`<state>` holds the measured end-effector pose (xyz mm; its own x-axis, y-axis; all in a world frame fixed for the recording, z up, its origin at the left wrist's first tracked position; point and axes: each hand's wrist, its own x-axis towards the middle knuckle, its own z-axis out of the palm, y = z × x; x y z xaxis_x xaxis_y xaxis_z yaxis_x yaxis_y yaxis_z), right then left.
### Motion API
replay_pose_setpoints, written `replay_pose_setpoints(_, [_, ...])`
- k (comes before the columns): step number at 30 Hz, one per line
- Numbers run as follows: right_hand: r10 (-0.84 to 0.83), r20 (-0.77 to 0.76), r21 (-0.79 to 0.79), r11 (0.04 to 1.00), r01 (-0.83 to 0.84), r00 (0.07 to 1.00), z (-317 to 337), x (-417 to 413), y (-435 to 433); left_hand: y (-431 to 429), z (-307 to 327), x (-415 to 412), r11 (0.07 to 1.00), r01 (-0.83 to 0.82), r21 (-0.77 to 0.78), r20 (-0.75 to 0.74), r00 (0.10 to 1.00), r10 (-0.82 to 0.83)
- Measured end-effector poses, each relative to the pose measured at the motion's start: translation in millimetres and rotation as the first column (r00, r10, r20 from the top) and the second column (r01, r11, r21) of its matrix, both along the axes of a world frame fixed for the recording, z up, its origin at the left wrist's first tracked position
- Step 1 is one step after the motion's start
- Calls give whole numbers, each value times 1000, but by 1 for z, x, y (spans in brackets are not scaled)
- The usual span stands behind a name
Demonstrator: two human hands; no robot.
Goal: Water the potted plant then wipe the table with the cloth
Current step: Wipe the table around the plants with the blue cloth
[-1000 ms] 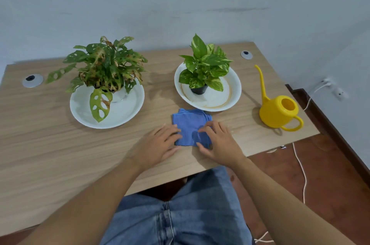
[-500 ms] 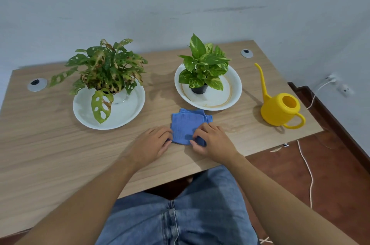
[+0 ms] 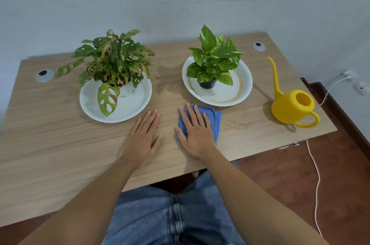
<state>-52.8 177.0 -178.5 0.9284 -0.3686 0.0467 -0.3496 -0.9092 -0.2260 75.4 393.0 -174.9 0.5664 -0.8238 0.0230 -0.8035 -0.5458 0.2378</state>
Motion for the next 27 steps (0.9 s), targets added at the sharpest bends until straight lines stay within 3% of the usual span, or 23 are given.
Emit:
replay_pose_setpoints(5, [-71, 1, -12, 997, 71, 997, -3, -39, -21, 0, 0, -1, 1000, -7, 6, -1, 1000, 7])
replay_pose_setpoints(10, [-256, -83, 10, 966, 258, 963, 3, -76, -52, 0, 1, -1, 1000, -13, 2, -17, 1000, 13])
replay_pose_setpoints(14, [-460, -112, 25, 885, 465, 881, 5, -80, -73, 0, 1, -1, 1000, -12, 4, -18, 1000, 12])
replay_pose_setpoints(19, [-581, -192, 128, 784, 607, 791, 14, -47, -73, 1, 2, -1, 1000, -18, 17, -2, 1000, 18])
replay_pose_setpoints(22, [-556, -200, 150, 796, 586, 807, 17, -37, -61, 1, -1, -1, 1000, -16, 18, 12, 1000, 16])
replay_pose_setpoints(27, [-334, -180, 89, 931, 353, 925, 9, -48, -30, 2, -4, 0, 999, -7, 32, 13, 1000, 7])
